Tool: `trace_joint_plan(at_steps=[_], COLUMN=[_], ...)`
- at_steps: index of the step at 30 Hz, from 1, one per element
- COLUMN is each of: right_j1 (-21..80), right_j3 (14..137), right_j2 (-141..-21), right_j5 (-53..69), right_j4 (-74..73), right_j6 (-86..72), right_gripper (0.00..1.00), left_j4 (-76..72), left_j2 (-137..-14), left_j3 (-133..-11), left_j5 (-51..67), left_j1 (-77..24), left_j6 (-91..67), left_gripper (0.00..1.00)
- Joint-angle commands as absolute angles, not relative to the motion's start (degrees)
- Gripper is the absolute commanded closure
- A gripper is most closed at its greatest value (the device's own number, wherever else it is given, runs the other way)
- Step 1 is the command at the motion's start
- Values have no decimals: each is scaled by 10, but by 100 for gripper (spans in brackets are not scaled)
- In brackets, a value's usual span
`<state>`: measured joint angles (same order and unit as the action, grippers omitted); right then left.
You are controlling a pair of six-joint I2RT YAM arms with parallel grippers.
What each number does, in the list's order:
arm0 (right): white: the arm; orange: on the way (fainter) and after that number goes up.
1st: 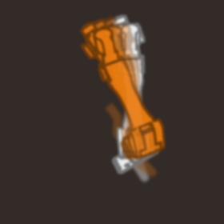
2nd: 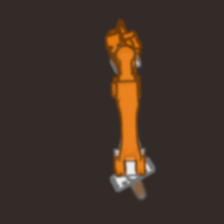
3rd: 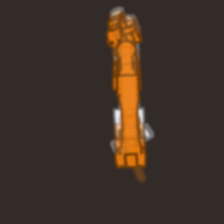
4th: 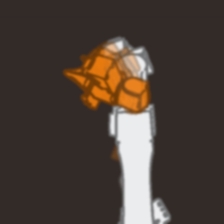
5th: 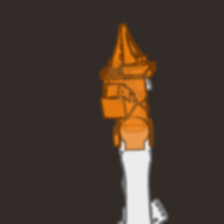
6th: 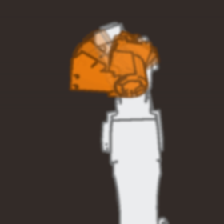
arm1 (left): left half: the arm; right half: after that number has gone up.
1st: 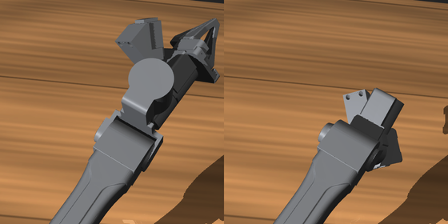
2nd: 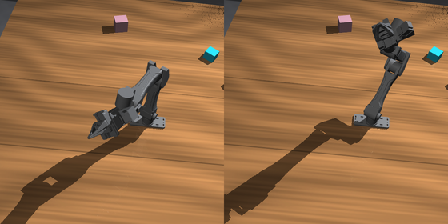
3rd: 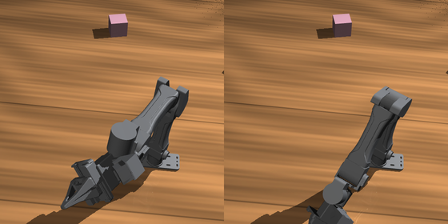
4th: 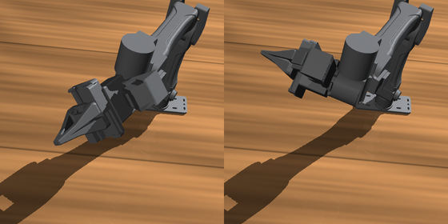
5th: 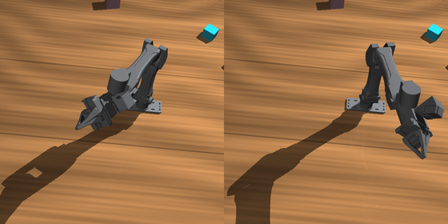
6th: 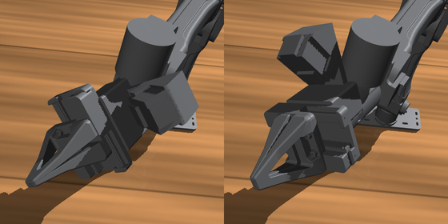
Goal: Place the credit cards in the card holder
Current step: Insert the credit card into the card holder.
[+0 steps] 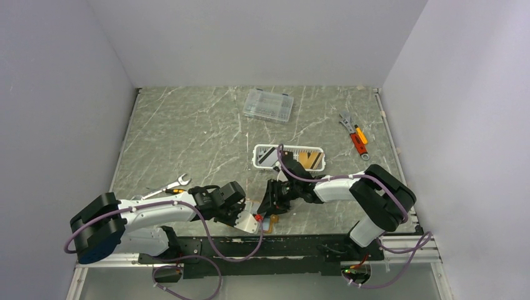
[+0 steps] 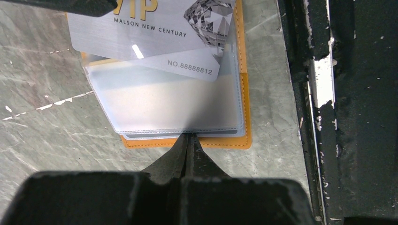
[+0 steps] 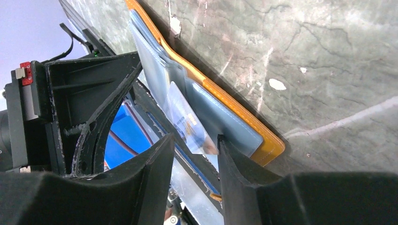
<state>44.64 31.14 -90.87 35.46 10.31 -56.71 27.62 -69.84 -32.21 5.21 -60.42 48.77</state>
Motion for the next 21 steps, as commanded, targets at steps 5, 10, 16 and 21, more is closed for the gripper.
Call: trace_joint_plan(at_steps=[5,10,16,21], right_j1=[445,445,445,445], right_j3=[307,308,300,268], right_j2=[-908,-903,-907,-920], right_j5=[358,367,375,376], right_j4=[132,160,196,250], right_j6=[-602,-598,-601,-634], right_gripper=[66,68,72,80], left_j4=[315,315,311,314], left_j2=[-709,-710,-709,-711], left_j3=[-304,-303,-301,-301], left_j5=[64,66,64,63], left_j1=[-605,-605,-605,-605], left_j6=[489,488,488,489], left_gripper=[100,100,100,100])
